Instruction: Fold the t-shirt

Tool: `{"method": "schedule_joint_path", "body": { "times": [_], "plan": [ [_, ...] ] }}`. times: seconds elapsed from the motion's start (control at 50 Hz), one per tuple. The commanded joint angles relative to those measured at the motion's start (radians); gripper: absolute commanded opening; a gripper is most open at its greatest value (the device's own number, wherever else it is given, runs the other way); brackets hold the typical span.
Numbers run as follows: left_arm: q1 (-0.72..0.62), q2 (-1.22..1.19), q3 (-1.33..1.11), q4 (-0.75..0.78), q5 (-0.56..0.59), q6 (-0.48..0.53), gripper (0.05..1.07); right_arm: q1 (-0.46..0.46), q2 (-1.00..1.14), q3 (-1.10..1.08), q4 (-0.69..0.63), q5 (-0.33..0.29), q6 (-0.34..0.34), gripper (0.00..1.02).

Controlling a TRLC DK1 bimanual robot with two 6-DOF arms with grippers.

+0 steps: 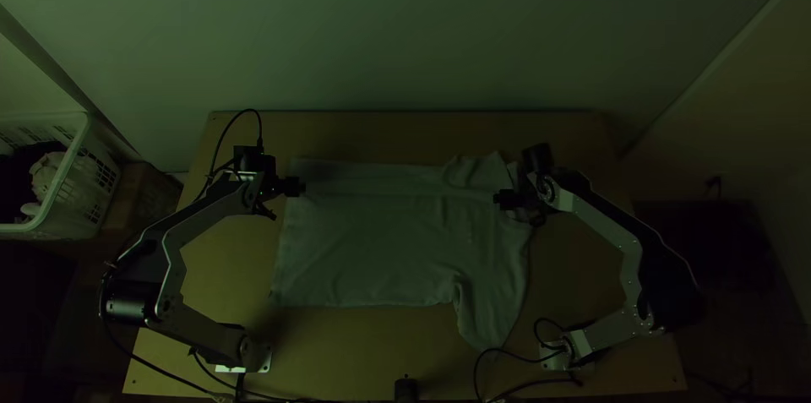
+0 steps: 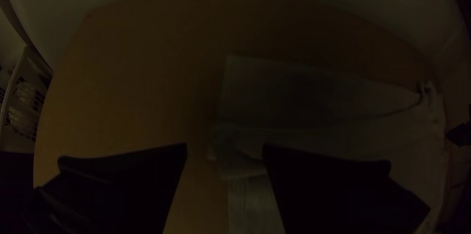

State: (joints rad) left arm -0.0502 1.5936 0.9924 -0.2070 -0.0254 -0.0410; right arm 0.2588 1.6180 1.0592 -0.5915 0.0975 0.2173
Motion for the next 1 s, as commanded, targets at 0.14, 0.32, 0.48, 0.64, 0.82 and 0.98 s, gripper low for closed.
{"method": "schedule_joint_path", "body": {
  "times": [0.14, 0.32, 0.48, 0.64, 0.82, 0.98],
  "plan": [
    [0.003, -0.142, 0.011, -0.092, 0.032, 0.012, 1.01, -0.003, -0.211, -0.047, -0.045, 0.008, 0.065, 0.98],
    [0.003, -0.276, -0.046, -0.184, 0.05, 0.035, 1.01, 0.005, -0.346, -0.125, -0.091, 0.001, 0.106, 0.98],
    [0.013, -0.373, -0.087, -0.33, 0.048, 0.069, 1.01, 0.01, -0.494, -0.206, -0.111, -0.004, 0.159, 0.98],
    [0.023, -0.481, -0.121, -0.471, 0.05, 0.084, 1.01, 0.034, -0.593, -0.235, -0.186, -0.004, 0.195, 0.98],
    [0.021, -0.57, -0.126, -0.612, 0.05, 0.078, 1.01, 0.065, -0.645, -0.245, -0.287, -0.005, 0.22, 0.98],
    [0.049, -0.589, -0.124, -0.706, 0.039, 0.084, 0.92, 0.079, -0.65, -0.24, -0.43, -0.09, 0.29, 0.98]
  ]
}}
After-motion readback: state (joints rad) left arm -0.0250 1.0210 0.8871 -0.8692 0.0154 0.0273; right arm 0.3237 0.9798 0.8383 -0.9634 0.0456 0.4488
